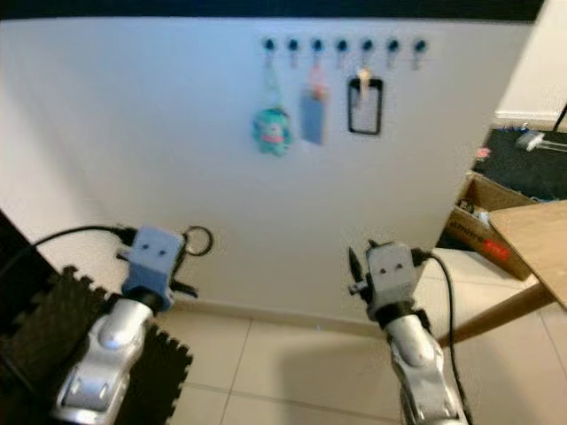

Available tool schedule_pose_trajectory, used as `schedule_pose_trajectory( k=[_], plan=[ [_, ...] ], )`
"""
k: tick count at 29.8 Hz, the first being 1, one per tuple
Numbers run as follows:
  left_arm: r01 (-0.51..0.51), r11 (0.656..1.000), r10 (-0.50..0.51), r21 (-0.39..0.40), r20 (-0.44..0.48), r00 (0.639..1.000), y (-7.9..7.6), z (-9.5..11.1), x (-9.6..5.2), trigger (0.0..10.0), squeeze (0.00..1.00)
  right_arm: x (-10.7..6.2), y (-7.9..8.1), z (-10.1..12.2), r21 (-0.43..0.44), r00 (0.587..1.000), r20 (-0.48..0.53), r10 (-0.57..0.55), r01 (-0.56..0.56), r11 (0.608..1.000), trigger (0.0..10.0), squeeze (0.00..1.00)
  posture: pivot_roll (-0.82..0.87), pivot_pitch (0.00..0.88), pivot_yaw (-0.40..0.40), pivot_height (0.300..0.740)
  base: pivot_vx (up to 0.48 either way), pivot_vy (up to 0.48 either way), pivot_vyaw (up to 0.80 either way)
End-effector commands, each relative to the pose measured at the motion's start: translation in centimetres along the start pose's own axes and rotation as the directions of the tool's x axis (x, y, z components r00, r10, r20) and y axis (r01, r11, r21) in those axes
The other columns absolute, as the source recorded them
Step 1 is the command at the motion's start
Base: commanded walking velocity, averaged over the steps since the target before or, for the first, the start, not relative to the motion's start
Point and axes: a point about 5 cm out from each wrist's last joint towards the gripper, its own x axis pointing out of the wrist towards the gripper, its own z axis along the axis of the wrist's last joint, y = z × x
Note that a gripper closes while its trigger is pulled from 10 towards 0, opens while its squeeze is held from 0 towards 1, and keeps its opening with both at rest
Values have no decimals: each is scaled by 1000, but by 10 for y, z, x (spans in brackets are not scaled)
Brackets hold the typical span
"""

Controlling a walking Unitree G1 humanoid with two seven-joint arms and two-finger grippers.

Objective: Hang keys on a hook

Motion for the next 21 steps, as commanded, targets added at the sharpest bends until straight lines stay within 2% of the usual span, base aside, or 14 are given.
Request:
schedule_pose_trajectory(
  k=[1, 5, 21],
  plan=[
    [-13, 1000, 13, 4, -30, 999, 3, -6, -3, 10000, 12, -1, 7, -1, 12, 1000, -9, 19, -18, 1000, 10000, 0, 68, 159, 34, 740, 247, 0, 0],
    [-12, 1000, 12, 5, -31, 999, 3, -6, -3, 10000, 12, -1, 7, -2, 12, 1000, -9, 19, -19, 1000, 10000, 0, 68, 158, 34, 740, 240, 0, 0],
    [-12, 1000, 12, -15, -19, 1000, 2, -3, -2, 10000, 0, -1, 8, -2, 12, 1000, -10, 29, -29, 1000, 10000, 0, 68, 153, 34, 740, 0, 0, 0]
  ],
)
